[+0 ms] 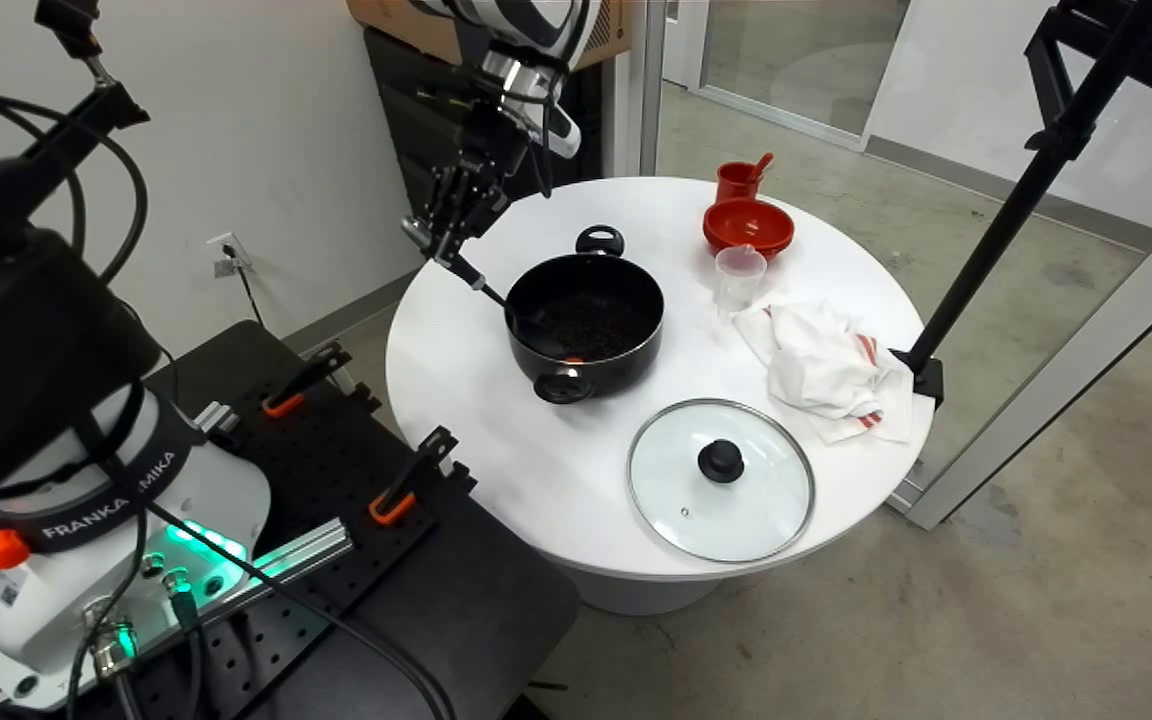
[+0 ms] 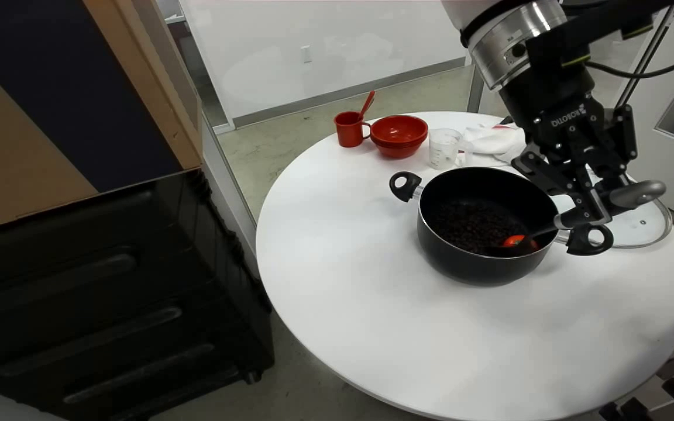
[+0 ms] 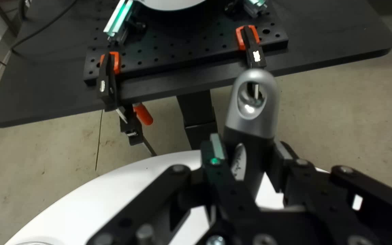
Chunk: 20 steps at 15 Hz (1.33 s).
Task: Use the black serving spoon in the black pot to stir its contents
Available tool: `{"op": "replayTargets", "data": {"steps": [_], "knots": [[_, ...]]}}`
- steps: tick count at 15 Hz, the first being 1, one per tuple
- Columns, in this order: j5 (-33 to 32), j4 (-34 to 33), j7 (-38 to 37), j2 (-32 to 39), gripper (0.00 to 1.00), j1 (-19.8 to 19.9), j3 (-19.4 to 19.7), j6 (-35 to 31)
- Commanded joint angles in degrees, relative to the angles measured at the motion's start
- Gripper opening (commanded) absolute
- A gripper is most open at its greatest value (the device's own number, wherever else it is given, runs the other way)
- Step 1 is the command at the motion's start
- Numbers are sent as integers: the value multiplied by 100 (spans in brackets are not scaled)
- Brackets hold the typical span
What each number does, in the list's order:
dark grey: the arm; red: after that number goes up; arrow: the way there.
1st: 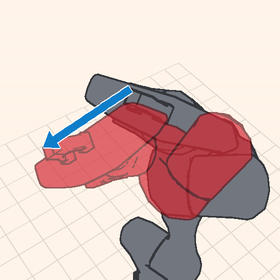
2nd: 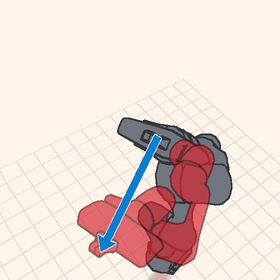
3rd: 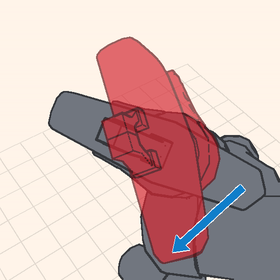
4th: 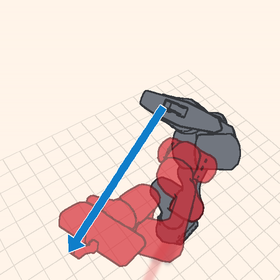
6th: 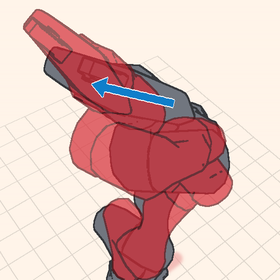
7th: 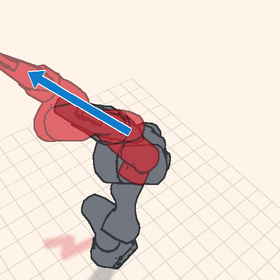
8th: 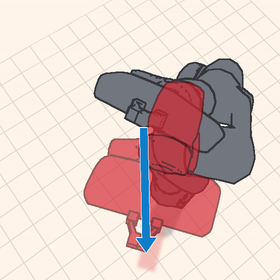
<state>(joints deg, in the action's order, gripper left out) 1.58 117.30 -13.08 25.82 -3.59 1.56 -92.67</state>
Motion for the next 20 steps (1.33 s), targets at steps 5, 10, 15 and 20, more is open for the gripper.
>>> {"op": "replayTargets", "data": {"steps": [5, 10, 15, 20], "knots": [[594, -1695, 61, 1283, 8, 418, 46, 1421], [463, -2328, 166, 1846, 8, 580, 148, 1509], [524, -2863, 142, 2134, 8, 709, 200, 1769], [623, -3515, 113, 2463, 8, 754, 154, 2123]]}}
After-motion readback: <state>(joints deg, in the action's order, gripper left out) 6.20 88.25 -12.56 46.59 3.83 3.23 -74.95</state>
